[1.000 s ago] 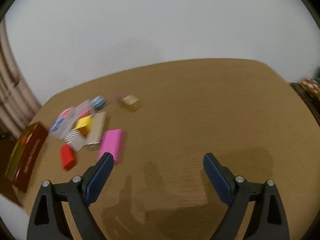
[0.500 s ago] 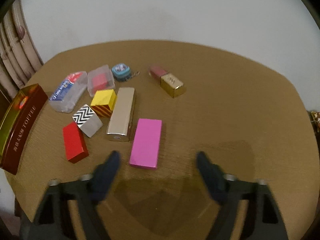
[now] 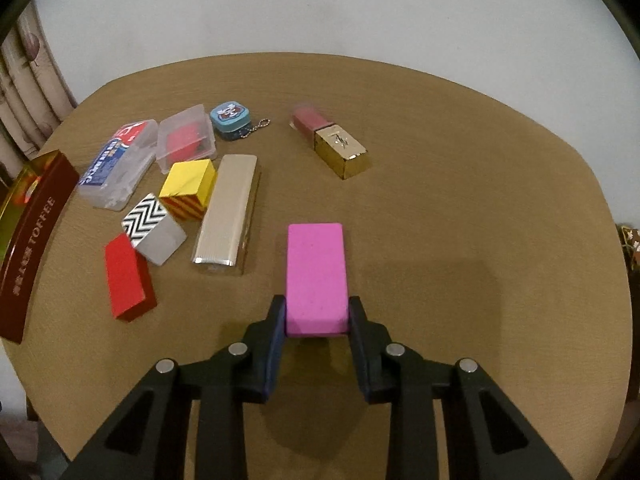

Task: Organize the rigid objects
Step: 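Grasp the pink block with the right gripper, then carry the pink block into the tin and open the right gripper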

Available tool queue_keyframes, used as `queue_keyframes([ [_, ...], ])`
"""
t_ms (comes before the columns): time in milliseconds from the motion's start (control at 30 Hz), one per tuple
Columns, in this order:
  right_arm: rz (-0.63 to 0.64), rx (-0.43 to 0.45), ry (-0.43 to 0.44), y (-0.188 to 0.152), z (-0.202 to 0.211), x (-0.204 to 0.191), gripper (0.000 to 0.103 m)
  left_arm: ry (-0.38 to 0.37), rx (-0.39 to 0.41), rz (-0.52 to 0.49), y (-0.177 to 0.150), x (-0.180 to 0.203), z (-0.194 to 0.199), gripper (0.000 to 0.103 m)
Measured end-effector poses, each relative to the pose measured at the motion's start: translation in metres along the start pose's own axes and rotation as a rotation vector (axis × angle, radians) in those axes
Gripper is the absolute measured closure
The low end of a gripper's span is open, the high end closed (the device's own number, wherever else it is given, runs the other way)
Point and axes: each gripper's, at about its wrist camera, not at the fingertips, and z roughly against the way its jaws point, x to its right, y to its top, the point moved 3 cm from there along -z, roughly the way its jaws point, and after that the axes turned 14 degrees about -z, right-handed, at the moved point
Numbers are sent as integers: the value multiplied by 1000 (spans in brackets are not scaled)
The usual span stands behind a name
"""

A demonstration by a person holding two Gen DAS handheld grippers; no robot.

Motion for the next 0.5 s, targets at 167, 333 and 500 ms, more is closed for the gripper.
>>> queue_keyframes([
  [167,40,77,108,-1,51,-27,73,81,93,59,-11,-22,22,10],
  [333,119,77,317,16,102,-122,73,83,76,168,-22,-50,18,10],
  [500,165,-52,470,30,94,-238,73,86,39,191,-26,-67,15,10],
])
